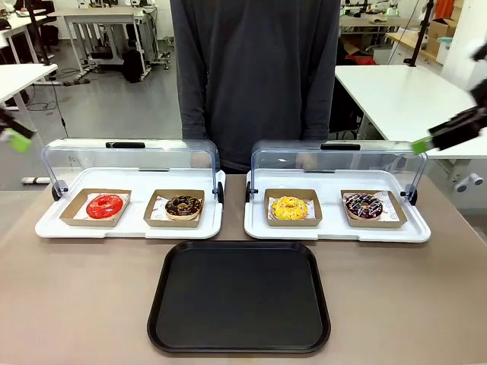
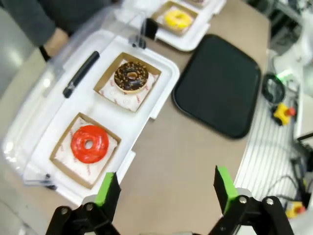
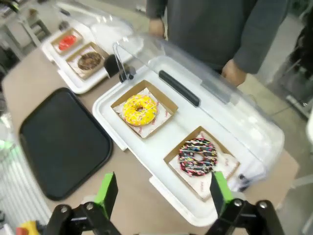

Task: Move the third donut from the left to the tray.
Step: Pick up the Paper togo box containing the Donut indicated by the person and place it on the Handle tray.

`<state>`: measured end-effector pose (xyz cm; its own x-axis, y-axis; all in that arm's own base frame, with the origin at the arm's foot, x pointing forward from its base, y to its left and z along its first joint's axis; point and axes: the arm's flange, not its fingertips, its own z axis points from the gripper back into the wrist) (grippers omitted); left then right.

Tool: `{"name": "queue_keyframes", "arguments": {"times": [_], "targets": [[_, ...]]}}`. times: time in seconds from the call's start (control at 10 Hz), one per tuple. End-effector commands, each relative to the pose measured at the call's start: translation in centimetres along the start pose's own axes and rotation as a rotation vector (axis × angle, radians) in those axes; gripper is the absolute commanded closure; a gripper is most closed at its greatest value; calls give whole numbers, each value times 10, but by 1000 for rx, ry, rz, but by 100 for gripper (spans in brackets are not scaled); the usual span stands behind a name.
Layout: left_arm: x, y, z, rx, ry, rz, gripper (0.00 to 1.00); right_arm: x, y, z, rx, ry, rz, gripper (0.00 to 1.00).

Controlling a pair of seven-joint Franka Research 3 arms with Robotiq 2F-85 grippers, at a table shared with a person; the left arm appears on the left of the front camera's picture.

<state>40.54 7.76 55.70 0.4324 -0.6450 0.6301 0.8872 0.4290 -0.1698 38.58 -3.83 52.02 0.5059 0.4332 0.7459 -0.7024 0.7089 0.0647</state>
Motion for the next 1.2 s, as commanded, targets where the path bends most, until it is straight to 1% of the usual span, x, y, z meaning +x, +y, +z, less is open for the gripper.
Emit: {"name": "queue_keyframes", "arguments": {"times": [0.0,0.2,0.5,0.7,1.1], "targets": [[-32,31,21,-69,-101,-89,0,-22,-29,23,58,-99,32,0],[-56,28,-1,-61,-195,-138,0,-46,-47,49,78,-191,36,0],[-83,21,-4,-21,-285,-168,0,-78,-65,73,90,-294,36,0],[-91,20,-2,-13,-335,-167,0,-93,-69,81,80,-327,30,0],[-94,11,-6,-14,-380,-185,0,-97,-68,85,91,-357,40,0]]}}
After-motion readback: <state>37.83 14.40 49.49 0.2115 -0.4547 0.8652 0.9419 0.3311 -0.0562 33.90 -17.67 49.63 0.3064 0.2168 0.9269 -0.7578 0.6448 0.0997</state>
